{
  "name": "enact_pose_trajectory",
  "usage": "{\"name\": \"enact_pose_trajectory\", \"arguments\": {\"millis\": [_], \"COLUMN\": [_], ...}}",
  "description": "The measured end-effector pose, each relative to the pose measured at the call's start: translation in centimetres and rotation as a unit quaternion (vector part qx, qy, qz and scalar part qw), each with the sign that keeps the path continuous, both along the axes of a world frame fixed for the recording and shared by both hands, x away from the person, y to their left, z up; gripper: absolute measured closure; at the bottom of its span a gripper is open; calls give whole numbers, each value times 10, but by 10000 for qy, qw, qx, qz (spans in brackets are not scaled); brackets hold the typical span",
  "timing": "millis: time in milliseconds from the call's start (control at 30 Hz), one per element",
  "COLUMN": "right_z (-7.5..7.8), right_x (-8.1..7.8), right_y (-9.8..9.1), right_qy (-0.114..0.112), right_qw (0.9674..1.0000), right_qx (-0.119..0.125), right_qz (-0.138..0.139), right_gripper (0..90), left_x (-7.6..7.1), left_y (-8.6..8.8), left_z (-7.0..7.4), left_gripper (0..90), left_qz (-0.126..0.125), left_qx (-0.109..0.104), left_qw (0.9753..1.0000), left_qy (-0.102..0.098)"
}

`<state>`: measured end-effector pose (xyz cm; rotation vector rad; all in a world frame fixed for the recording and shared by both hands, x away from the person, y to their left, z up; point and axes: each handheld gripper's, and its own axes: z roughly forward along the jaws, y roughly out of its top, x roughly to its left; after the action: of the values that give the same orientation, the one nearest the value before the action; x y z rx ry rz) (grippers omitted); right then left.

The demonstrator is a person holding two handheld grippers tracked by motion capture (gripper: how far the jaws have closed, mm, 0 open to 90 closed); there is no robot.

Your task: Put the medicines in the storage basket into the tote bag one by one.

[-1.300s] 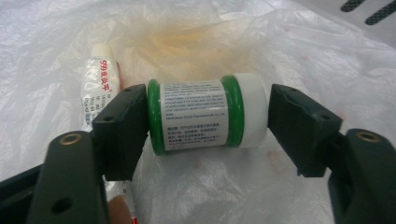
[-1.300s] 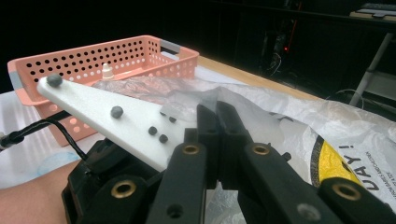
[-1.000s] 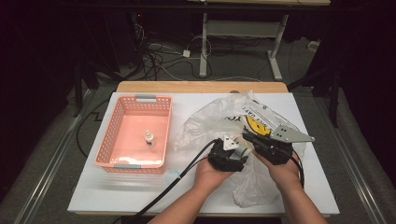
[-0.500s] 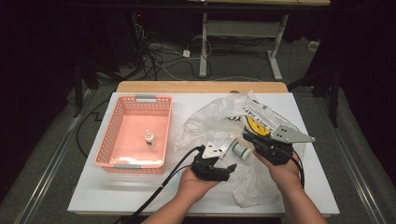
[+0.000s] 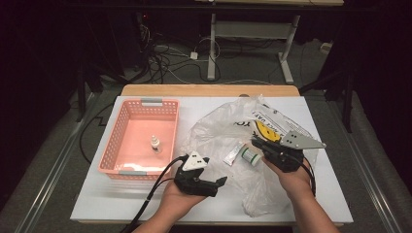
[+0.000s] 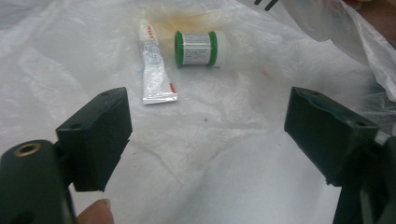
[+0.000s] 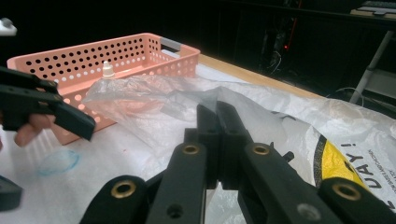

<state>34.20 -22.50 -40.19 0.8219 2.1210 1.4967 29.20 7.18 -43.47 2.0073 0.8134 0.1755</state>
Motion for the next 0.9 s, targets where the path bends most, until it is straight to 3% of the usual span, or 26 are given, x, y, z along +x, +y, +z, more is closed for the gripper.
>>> {"name": "enact_pose_trajectory", "arguments": {"millis": [200,433,900], "right_z": [0,2,3], "right_x": [0,-1,-1], "right_y": [1,-1,-3], "right_qy": [-10,-30,-57], "right_qw": [10000,10000,10000], "right_qx": [-9,26,52], "right_qz": [10,6,1], "right_gripper": [900,900,900], "left_x": [1,2,13], "left_y": [10,22,68], "left_z": [1,7,16], "left_gripper": [0,0,0], "left_qz": [93,179,734], "left_qx": [-69,-19,76], "left_qw": [9998,9998,9972], "left_qy": [166,58,-69]}}
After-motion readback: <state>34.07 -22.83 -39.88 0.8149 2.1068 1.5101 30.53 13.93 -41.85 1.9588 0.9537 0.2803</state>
